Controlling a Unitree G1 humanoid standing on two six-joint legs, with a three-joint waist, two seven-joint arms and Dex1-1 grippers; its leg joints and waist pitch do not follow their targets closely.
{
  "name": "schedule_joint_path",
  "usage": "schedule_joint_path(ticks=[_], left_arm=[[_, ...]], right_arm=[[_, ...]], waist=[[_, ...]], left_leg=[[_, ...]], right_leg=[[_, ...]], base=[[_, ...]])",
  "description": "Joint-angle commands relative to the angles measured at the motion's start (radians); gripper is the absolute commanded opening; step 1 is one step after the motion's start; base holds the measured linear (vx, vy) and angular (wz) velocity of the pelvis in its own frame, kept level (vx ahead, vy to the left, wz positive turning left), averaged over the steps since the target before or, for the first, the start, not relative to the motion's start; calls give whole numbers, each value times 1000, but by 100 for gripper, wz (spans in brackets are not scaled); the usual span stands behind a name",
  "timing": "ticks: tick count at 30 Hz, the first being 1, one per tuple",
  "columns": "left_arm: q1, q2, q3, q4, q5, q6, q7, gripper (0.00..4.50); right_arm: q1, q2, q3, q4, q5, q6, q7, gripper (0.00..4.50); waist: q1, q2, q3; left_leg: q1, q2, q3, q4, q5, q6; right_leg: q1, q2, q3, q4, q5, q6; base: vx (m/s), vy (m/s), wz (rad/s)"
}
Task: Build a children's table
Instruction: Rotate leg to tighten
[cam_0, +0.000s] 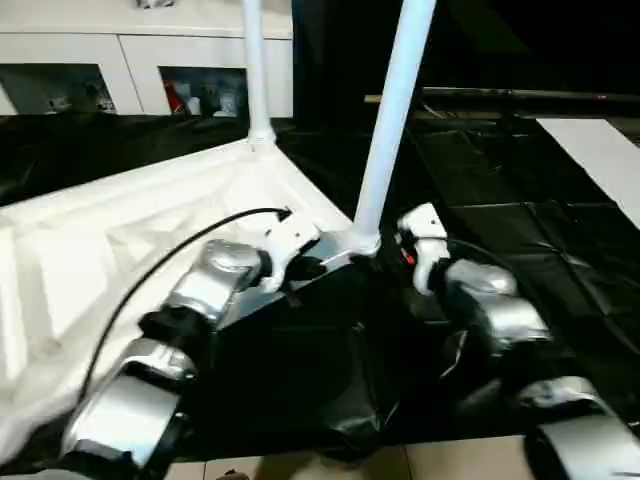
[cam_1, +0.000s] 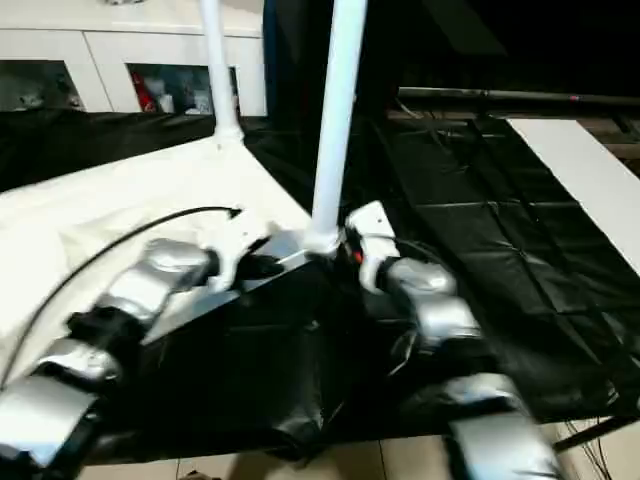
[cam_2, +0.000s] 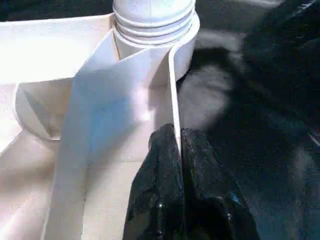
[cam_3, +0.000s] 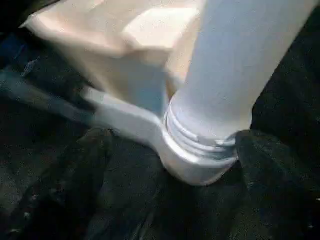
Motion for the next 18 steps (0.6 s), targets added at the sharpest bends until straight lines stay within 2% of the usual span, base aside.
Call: schedule_joint_path(ticks=[1, 2, 5, 7, 10, 14, 18], left_arm=[[38, 22, -58, -22, -1, -16, -120, 0], [48, 40, -64, -51, -15, 0, -167, 0], [66, 67, -75, -98, -37, -7, -239, 0], [89, 90, -83, -162, -68, 2, -306, 0], [96, 93, -83, -179, -73, 10, -316, 0], [102, 98, -75, -190, -71, 13, -325, 0], [110, 109, -73, -208, -77, 21, -332, 0]], right_arm=[[-5, -15, 6, -16, -5, -24, 55, 413], [-7, -24, 1, -21, 0, -25, 74, 413], [-7, -34, 0, -33, 7, -16, 102, 413], [5, -40, 13, -58, 20, 0, 132, 413], [19, -43, 25, -77, 27, 9, 150, 413], [51, -48, 40, -120, 39, 26, 211, 413], [39, -32, 26, -90, 36, 20, 215, 413]], waist=[[7, -7, -54], [7, -8, -54], [18, 1, -55], [25, 3, -56], [28, 3, -59], [34, -2, -58], [35, -1, -56]], left_leg=[[12, 28, -5, -58, -198, 45], [11, 29, -5, -58, -197, 45], [16, 33, -2, -57, -181, 41], [15, 34, -2, -57, -176, 40], [15, 32, 0, -54, -155, 44], [14, 31, 1, -54, -146, 48], [16, 32, 0, -56, -177, 35]], right_leg=[[35, -71, 29, -74, -127, -236], [36, -72, 30, -72, -125, -239], [32, -67, 29, -65, -71, -257], [35, -67, 29, -59, -36, -259], [36, -66, 27, -54, 12, -264], [38, -66, 28, -55, 16, -257], [34, -70, 29, -61, -60, -247]], base=[[0, 0, 0], [0, 0, 0], [0, 0, 0], [0, 0, 0], [0, 0, 0], [0, 0, 0], [0, 0, 0]])
